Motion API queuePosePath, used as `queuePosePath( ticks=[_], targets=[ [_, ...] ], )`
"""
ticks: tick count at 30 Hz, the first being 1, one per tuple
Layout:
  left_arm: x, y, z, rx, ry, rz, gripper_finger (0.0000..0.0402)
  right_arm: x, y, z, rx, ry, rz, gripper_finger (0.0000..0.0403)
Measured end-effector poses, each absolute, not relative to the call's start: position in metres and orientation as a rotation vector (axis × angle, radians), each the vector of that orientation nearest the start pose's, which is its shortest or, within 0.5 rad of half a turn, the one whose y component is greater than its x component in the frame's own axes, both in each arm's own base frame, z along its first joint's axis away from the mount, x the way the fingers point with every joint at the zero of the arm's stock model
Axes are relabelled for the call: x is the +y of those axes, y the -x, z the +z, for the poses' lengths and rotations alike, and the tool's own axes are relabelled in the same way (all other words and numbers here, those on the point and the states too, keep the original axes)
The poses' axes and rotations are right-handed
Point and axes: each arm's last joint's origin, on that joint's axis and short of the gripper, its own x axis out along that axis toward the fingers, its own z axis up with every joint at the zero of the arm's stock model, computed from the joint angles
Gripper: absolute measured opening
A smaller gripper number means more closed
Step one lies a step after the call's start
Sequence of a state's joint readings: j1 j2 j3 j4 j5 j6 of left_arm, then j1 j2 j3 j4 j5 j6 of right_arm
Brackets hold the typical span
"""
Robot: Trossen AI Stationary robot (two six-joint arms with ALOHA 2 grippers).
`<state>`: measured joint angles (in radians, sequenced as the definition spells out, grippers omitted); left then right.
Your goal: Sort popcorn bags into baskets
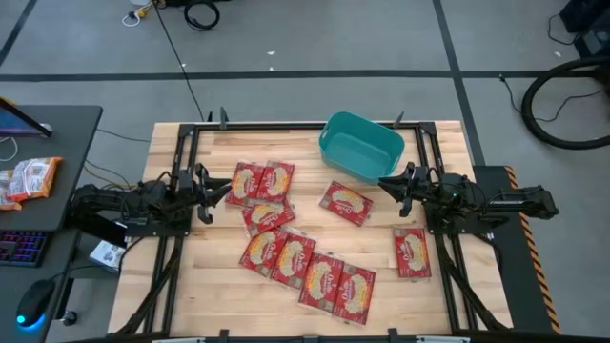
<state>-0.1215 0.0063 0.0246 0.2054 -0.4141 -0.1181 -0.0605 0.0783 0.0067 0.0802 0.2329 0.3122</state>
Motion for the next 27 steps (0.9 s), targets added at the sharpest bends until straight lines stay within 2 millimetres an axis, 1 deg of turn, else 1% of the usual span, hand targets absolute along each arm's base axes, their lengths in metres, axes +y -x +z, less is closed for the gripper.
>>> queuePosePath(
  ticks=[3, 7, 12, 14, 16, 19, 24, 27],
  targets=[
    [0.000, -0.092, 0.193, -0.259, 0.193, 0.275, 0.0103, -0.013, -0.101, 0.167, -0.055, -0.311, -0.290, 0.0086],
    [0.001, -0.088, 0.205, -0.396, 0.236, 0.272, 0.0103, -0.013, -0.101, 0.167, -0.055, -0.310, -0.290, 0.0086],
    [0.001, -0.087, 0.207, -0.422, 0.251, 0.268, 0.0103, -0.013, -0.101, 0.167, -0.054, -0.310, -0.290, 0.0086],
    [0.000, -0.087, 0.207, -0.416, 0.260, 0.234, 0.0103, -0.013, -0.101, 0.167, -0.055, -0.310, -0.290, 0.0086],
    [-0.002, -0.088, 0.207, -0.406, 0.261, 0.145, 0.0103, -0.013, -0.101, 0.167, -0.055, -0.310, -0.290, 0.0086],
    [-0.004, -0.091, 0.206, -0.351, 0.314, 0.074, 0.0103, -0.013, -0.101, 0.167, -0.054, -0.310, -0.289, 0.0086],
    [-0.006, -0.098, 0.197, -0.119, 0.411, 0.076, 0.0103, -0.013, -0.101, 0.169, -0.071, -0.312, -0.289, 0.0086],
    [-0.006, -0.103, 0.190, 0.004, 0.427, 0.098, 0.0103, -0.013, -0.101, 0.172, -0.107, -0.315, -0.286, 0.0086]
  ],
)
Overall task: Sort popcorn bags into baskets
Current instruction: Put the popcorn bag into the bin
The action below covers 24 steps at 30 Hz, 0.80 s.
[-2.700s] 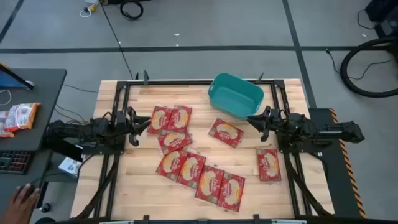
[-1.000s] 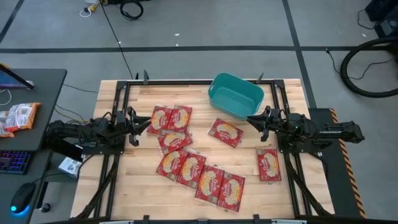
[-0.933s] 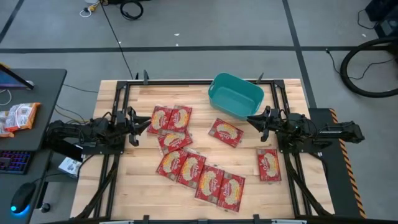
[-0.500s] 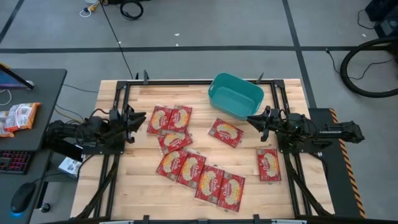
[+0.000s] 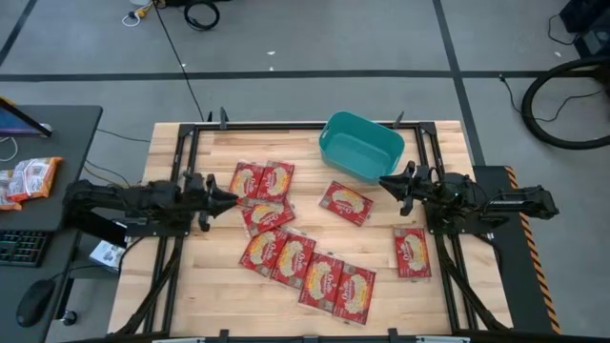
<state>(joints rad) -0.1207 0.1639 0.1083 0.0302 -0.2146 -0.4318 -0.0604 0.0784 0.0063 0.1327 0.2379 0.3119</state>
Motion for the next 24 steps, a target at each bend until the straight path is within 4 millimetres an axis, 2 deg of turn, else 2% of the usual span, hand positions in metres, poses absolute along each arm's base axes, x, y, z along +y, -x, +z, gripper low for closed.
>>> queuePosePath(
  ticks=[11, 15, 24],
  targets=[
    [-0.010, -0.130, 0.186, 0.290, 0.369, 0.157, 0.0103, -0.011, -0.097, 0.194, -0.328, -0.356, -0.185, 0.0086],
    [-0.011, -0.144, 0.186, 0.399, 0.321, 0.173, 0.0116, -0.011, -0.100, 0.192, -0.303, -0.354, -0.199, 0.0086],
    [-0.018, -0.175, 0.180, 0.708, 0.235, 0.162, 0.0179, -0.011, -0.117, 0.182, -0.185, -0.347, -0.208, 0.0086]
  ],
)
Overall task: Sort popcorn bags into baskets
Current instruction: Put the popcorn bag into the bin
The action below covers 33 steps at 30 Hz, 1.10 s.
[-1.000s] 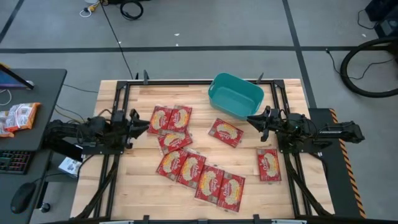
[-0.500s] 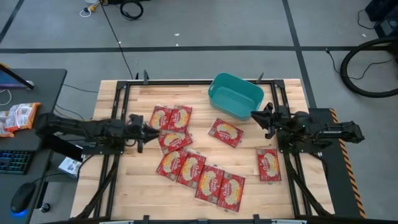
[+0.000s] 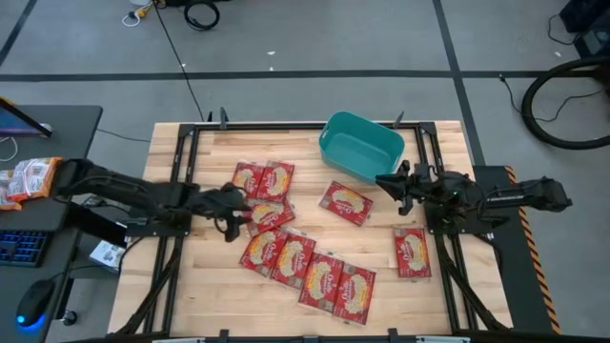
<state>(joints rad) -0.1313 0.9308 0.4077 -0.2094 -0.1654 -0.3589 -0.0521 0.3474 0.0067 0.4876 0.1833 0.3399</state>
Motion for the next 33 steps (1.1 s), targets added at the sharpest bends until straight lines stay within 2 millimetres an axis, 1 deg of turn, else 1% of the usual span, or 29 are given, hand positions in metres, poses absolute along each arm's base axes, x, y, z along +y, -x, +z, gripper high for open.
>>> queuePosePath(
  ticks=[5, 9, 14, 18, 22, 26, 29, 33],
  targets=[
    [-0.031, -0.199, 0.184, 0.853, 0.186, 0.151, 0.0196, -0.006, -0.128, 0.178, -0.142, -0.295, -0.201, 0.0086],
    [-0.041, -0.222, 0.189, 0.869, 0.137, 0.179, 0.0203, 0.000, -0.137, 0.175, -0.127, -0.247, -0.230, 0.0086],
    [-0.053, -0.247, 0.187, 0.888, 0.075, 0.225, 0.0204, 0.010, -0.157, 0.186, -0.070, -0.173, -0.218, 0.0086],
    [-0.060, -0.265, 0.183, 0.904, 0.072, 0.252, 0.0204, 0.018, -0.175, 0.197, -0.033, -0.081, -0.163, 0.0086],
    [-0.065, -0.282, 0.180, 0.922, 0.061, 0.288, 0.0204, 0.024, -0.187, 0.202, 0.020, -0.009, -0.142, 0.0086],
    [-0.069, -0.298, 0.174, 0.935, 0.058, 0.329, 0.0204, 0.029, -0.191, 0.206, 0.101, 0.027, -0.167, 0.0086],
    [-0.072, -0.308, 0.168, 0.952, 0.027, 0.361, 0.0204, 0.033, -0.191, 0.206, 0.161, 0.055, -0.168, 0.0086],
    [-0.073, -0.315, 0.157, 1.002, -0.034, 0.416, 0.0204, 0.038, -0.190, 0.206, 0.186, 0.121, -0.138, 0.0086]
  ],
)
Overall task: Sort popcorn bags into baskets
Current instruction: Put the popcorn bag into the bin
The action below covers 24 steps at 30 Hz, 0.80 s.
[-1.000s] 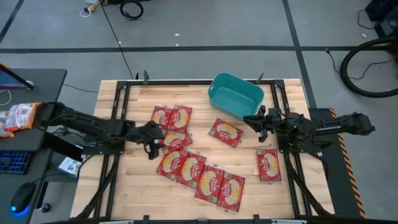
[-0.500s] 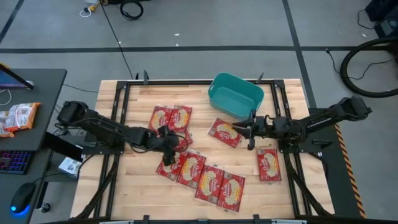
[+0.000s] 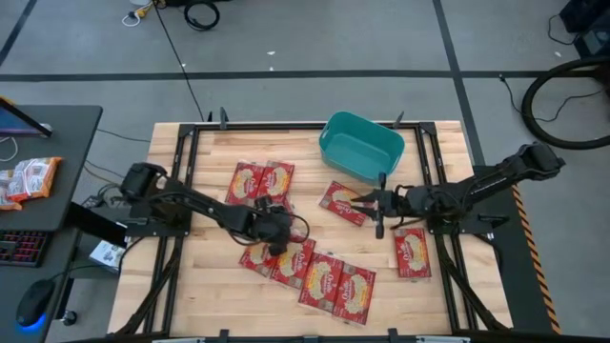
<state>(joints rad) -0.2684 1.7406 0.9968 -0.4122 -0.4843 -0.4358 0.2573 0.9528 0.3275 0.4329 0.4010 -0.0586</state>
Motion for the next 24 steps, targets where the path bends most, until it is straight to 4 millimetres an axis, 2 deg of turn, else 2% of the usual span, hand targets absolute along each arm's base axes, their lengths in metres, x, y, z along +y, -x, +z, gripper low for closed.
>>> queuePosePath(
  ticks=[4, 11, 24],
  targets=[
    [-0.073, -0.317, 0.149, 1.032, -0.051, 0.429, 0.0204, 0.041, -0.184, 0.211, 0.177, 0.136, -0.115, 0.0086],
    [-0.071, -0.316, 0.148, 1.026, -0.084, 0.457, 0.0204, 0.042, -0.172, 0.217, 0.176, 0.137, -0.092, 0.0086],
    [-0.070, -0.315, 0.121, 1.127, -0.214, 0.514, 0.0203, 0.042, -0.171, 0.217, 0.176, 0.144, -0.082, 0.0086]
  ],
)
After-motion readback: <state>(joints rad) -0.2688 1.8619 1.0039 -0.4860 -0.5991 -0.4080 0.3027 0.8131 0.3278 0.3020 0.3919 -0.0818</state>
